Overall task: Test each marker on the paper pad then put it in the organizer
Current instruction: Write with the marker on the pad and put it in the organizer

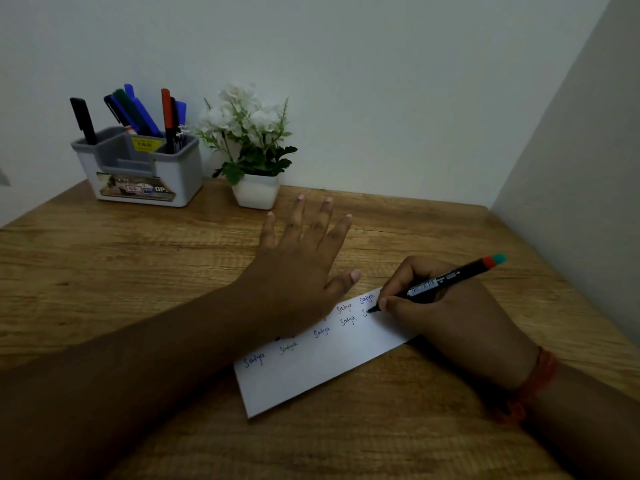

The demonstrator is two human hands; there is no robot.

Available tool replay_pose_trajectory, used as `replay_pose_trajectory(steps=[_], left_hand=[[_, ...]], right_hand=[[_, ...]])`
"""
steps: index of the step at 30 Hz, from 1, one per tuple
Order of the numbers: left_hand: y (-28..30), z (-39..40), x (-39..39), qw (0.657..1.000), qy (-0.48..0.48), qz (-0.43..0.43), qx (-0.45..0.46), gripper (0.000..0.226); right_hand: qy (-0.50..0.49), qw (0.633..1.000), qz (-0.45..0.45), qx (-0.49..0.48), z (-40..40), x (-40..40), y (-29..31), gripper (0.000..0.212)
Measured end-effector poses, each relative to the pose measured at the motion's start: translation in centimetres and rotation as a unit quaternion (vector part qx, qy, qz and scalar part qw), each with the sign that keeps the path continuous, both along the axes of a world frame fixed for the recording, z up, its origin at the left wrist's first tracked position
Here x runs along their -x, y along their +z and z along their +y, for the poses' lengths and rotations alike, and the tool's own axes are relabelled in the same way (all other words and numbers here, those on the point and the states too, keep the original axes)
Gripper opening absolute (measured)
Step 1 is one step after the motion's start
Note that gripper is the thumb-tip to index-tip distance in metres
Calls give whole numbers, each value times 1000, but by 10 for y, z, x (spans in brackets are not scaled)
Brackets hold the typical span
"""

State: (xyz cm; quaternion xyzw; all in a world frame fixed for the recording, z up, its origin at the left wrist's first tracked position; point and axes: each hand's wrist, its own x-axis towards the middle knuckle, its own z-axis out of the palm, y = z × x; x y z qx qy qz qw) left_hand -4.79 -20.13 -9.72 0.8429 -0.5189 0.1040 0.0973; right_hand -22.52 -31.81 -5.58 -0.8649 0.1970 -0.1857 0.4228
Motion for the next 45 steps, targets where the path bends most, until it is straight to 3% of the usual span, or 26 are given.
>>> replay_pose_trajectory(steps=[45], left_hand=[[1, 0, 0, 1000, -2, 6, -8, 80]], right_hand=[[-34, 999, 11, 12, -3, 0, 0, 8]])
